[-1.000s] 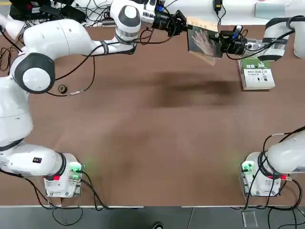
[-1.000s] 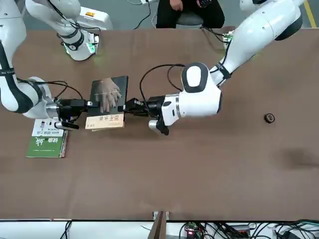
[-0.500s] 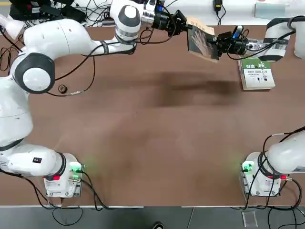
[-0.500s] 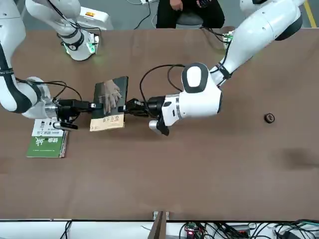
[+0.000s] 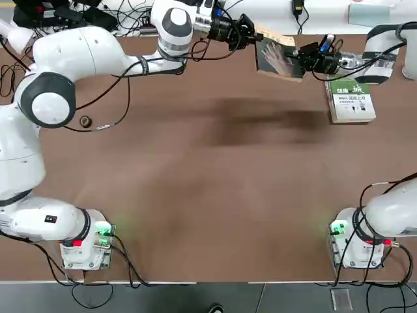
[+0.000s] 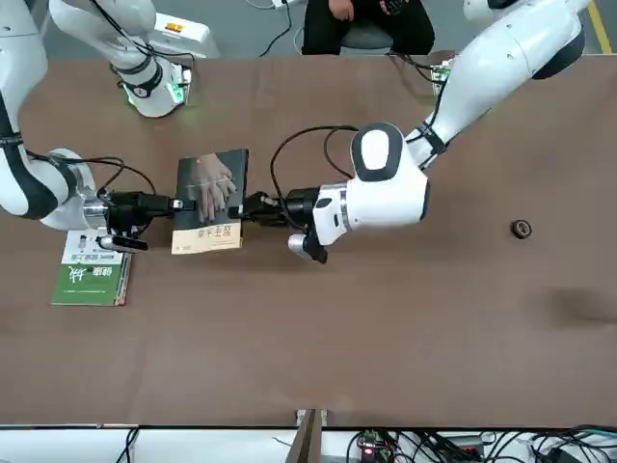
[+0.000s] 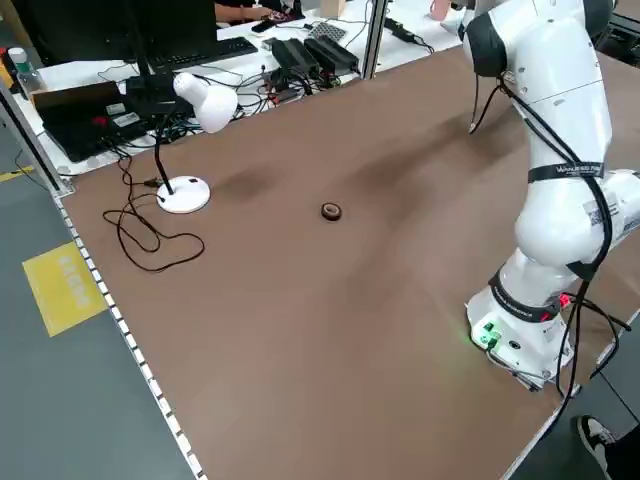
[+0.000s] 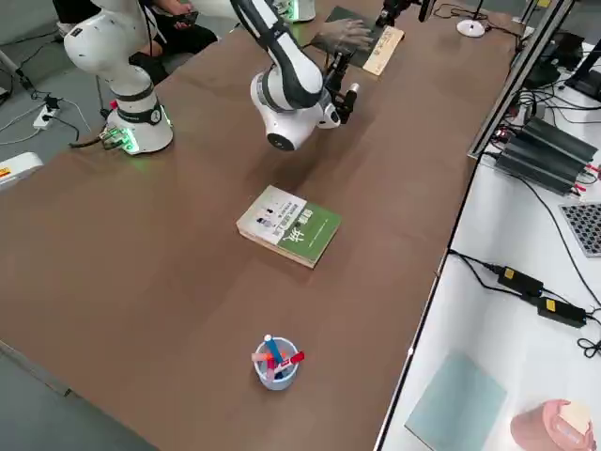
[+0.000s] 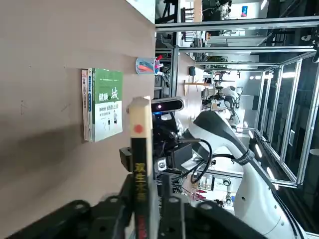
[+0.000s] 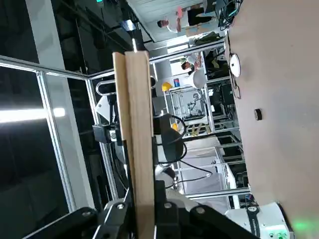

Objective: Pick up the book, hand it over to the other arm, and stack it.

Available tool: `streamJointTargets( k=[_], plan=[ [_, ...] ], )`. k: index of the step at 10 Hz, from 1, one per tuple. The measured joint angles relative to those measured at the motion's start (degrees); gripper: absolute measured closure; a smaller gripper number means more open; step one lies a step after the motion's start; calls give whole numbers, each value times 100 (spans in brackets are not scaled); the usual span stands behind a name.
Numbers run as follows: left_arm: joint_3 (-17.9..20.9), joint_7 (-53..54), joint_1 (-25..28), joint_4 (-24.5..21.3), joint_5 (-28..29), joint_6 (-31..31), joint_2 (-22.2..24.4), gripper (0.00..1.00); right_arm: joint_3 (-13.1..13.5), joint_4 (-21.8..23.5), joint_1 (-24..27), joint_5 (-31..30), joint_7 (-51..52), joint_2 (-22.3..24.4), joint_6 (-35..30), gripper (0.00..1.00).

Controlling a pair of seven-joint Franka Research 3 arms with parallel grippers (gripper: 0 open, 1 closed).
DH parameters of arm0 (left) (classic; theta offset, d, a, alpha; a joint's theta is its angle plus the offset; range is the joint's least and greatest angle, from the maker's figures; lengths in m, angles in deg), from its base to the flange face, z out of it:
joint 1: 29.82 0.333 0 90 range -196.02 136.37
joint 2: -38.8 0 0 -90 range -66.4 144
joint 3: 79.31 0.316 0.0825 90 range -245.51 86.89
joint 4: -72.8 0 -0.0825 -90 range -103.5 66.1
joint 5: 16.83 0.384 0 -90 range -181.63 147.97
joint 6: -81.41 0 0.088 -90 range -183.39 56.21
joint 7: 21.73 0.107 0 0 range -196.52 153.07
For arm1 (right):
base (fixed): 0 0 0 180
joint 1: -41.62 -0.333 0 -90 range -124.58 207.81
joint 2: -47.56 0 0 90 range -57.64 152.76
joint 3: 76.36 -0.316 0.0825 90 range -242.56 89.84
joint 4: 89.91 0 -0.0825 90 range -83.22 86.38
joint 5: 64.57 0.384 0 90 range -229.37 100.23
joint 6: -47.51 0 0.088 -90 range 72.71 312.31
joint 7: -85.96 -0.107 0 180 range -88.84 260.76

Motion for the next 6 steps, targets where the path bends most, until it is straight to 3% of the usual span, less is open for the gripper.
streamJointTargets(
  k=[1,2,3,6],
  plan=[
    [-3,-1,0,14,-10,0,1,69,43,9,1,0,-98,0,-62,84],
    [-2,-2,4,39,-13,0,1,69,105,22,10,0,-165,0,-125,84],
    [-2,-2,7,59,-13,-3,1,62,167,31,29,-1,-191,-1,-187,84],
    [-2,-2,14,118,-15,-9,1,26,476,39,120,-283,-288,-2,-383,84]
  ],
)
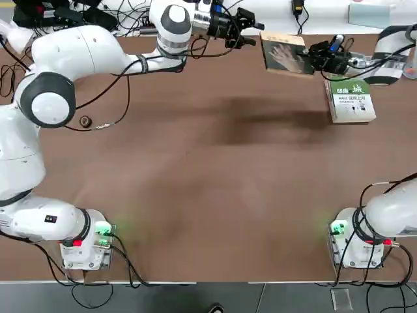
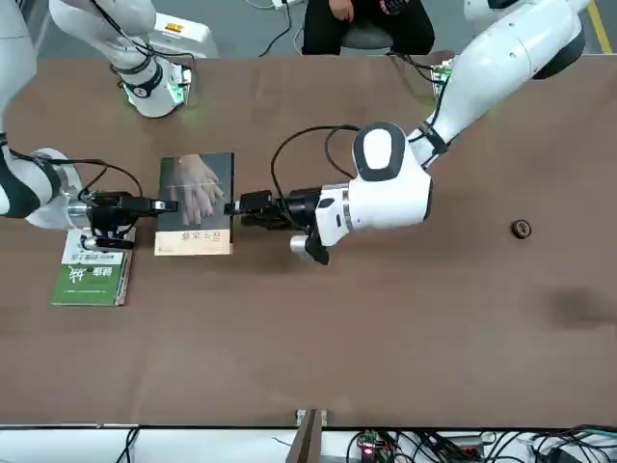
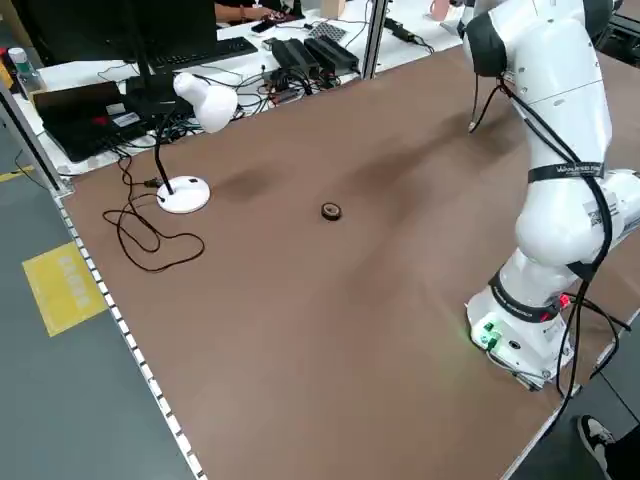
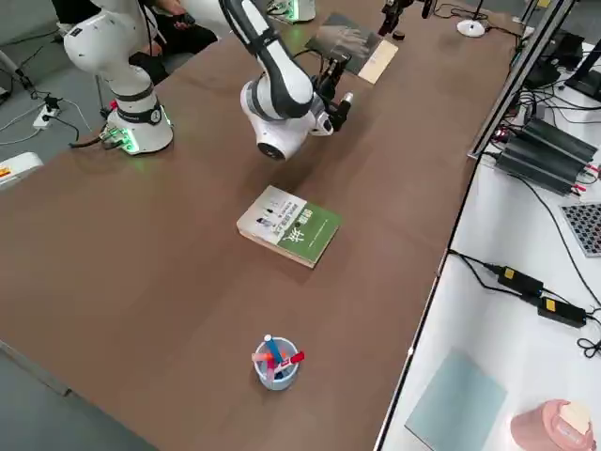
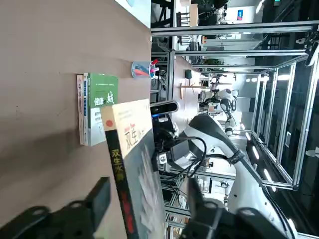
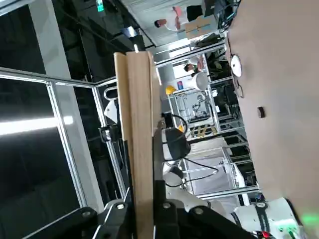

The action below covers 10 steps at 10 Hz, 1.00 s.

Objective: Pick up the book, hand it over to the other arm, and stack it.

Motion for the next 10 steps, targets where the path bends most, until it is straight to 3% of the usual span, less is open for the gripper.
streamJointTargets(
  k=[1,4,7,10],
  plan=[
    [0,1,1,12,0,-1,0,15,81,-36,138,-319,-39,0,-36,84],
    [67,52,36,48,150,-50,26,14,171,-316,826,-1391,-134,4,-266,84],
    [342,29,198,23,951,-52,133,9,190,-868,1532,-2441,-189,3,-524,84],
    [381,26,668,-306,1989,123,236,8,193,-1539,1981,-3153,-253,-162,-708,84]
  ],
)
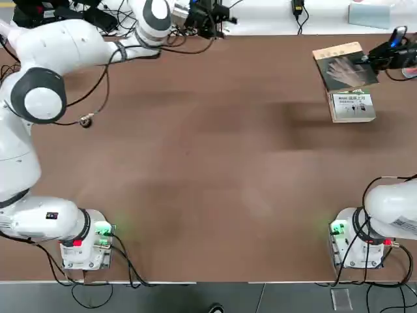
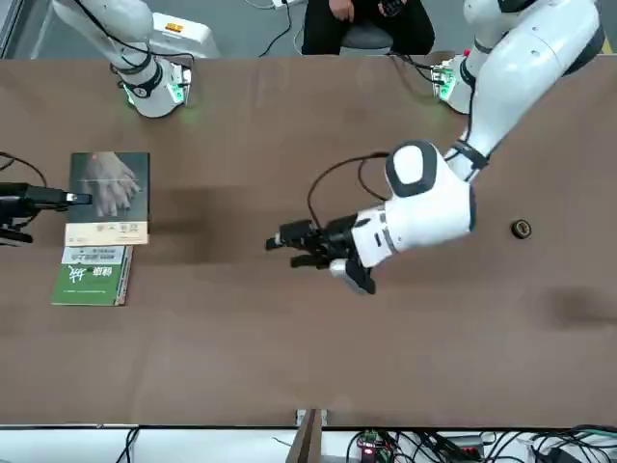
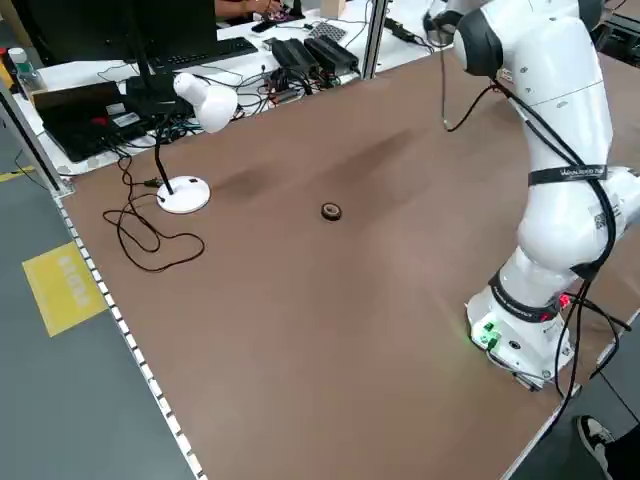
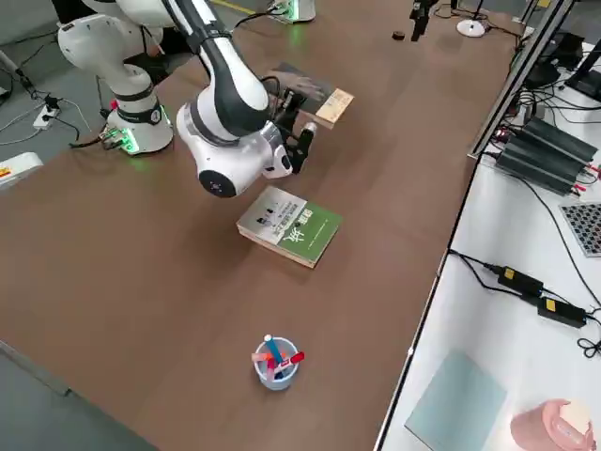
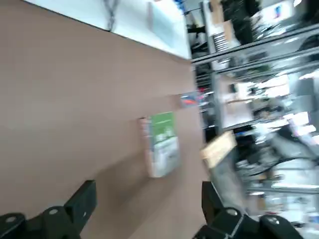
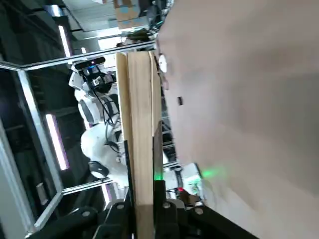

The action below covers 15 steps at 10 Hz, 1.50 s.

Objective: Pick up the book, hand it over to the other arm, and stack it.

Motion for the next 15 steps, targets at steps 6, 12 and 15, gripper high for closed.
streamJointTargets(
  k=[6,12,15],
  plan=[
    [24,-385,683,-350,2144,700,310,7,-3,-879,453,-468,-17,-874,-11,84],
    [317,-390,1126,-373,3270,1416,601,7,-55,-2013,844,-952,307,-1607,-344,84],
    [974,-388,870,-372,3436,2050,887,7,-287,-2197,1043,-1008,526,-1944,-382,84]
  ],
)
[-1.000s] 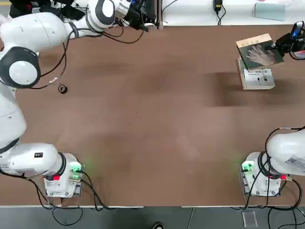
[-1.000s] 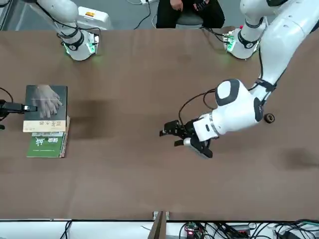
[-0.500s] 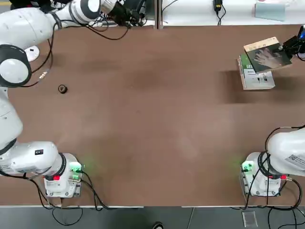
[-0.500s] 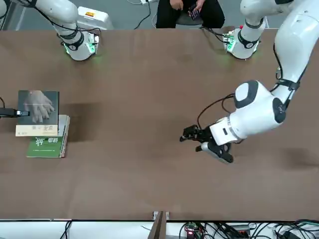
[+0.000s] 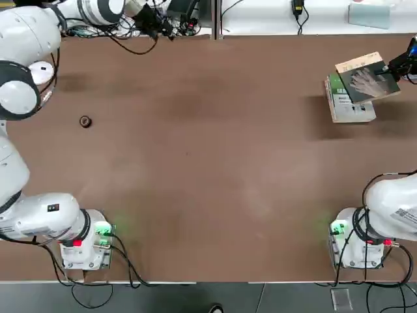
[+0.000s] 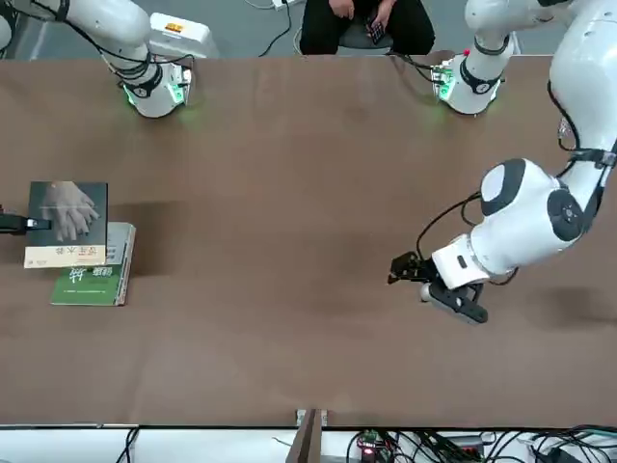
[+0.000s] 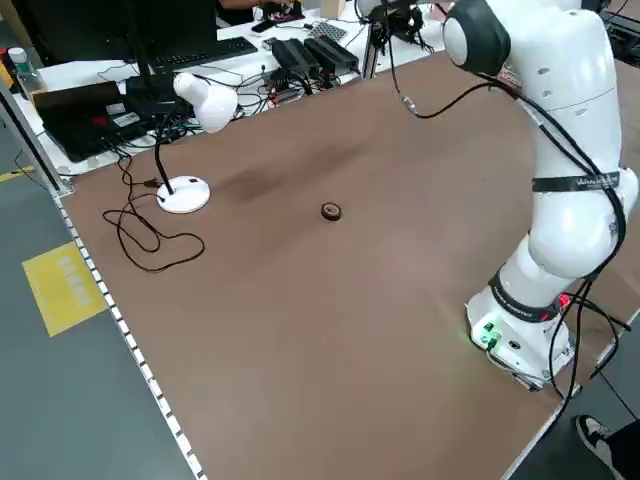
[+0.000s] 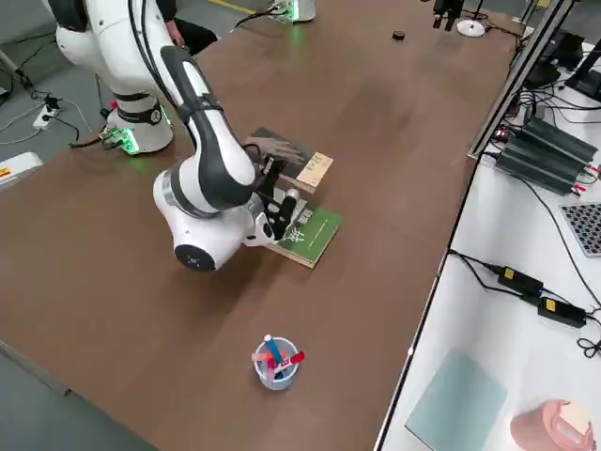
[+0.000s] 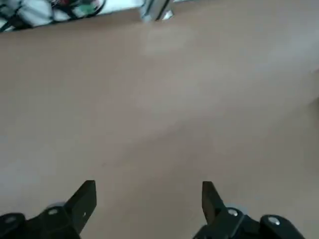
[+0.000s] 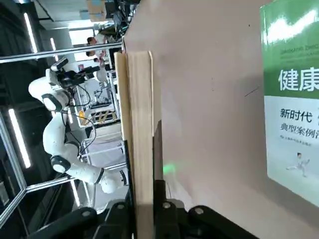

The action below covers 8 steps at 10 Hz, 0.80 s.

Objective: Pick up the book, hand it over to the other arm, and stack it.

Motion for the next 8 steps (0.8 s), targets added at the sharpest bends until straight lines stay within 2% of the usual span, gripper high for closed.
streamJointTargets(
  k=[2,4,8],
  plan=[
    [847,8,-537,3,0,599,340,6,-140,-142,161,-165,231,-237,-23,84],
    [1535,14,-935,2,0,1306,696,0,-191,-327,265,-310,452,-458,-16,84],
    [1943,77,-816,-18,0,2407,1146,0,-201,-598,337,-510,764,-721,439,84]
  ],
)
